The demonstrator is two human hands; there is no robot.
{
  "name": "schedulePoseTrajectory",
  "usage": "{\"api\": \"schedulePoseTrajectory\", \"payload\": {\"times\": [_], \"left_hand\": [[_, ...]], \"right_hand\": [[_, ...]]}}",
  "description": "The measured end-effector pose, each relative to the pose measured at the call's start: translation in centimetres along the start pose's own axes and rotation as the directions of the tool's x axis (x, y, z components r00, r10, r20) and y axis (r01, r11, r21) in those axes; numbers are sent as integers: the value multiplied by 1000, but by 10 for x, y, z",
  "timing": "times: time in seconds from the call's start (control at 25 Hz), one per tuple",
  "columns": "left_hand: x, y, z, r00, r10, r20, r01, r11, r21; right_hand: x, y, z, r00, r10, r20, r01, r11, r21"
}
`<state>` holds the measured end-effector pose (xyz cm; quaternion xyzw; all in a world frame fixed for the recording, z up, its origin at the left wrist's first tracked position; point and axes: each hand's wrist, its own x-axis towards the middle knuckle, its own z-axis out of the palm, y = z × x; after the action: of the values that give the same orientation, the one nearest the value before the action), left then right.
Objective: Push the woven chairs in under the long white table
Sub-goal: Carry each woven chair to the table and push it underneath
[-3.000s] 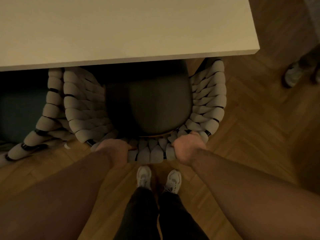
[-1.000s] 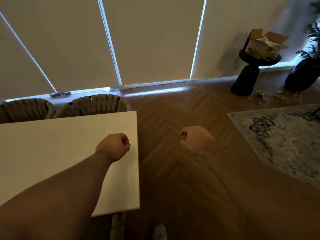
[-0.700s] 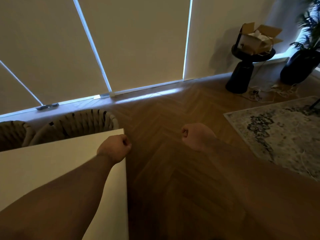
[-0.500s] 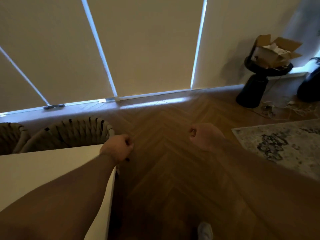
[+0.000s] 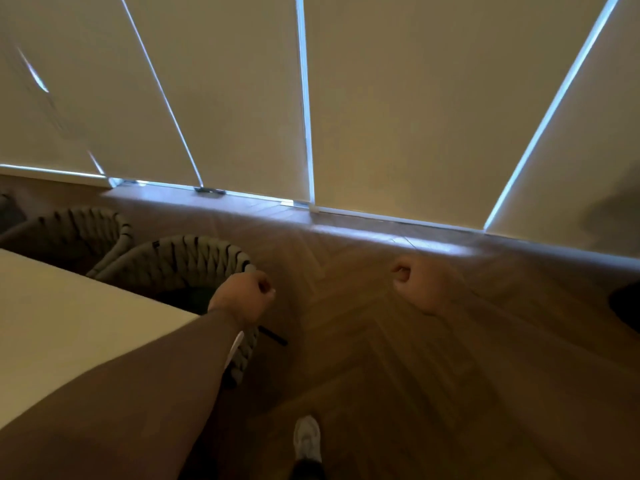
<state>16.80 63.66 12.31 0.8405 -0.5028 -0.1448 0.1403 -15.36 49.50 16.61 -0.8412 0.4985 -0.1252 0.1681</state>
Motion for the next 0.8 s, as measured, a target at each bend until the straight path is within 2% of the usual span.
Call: {"api": "schedulePoseTrajectory", "payload": {"times": [0.16,0.44,0.64,0.8], "left_hand": [[92,-5,-8,998,-57,-2,57,998,12],[253,16,-27,997,-71,43,72,997,-23],[345,19,-17,982,-184,51,187,981,-52],[395,23,1,943,-333,-8,330,938,-108]], "right_hand": [[100,-3,19,999,-39,22,39,999,9],[275,4,13,998,-61,24,59,997,55],[405,29,17,992,-90,85,88,996,23],[516,37,28,954,-215,211,220,975,-3]]}}
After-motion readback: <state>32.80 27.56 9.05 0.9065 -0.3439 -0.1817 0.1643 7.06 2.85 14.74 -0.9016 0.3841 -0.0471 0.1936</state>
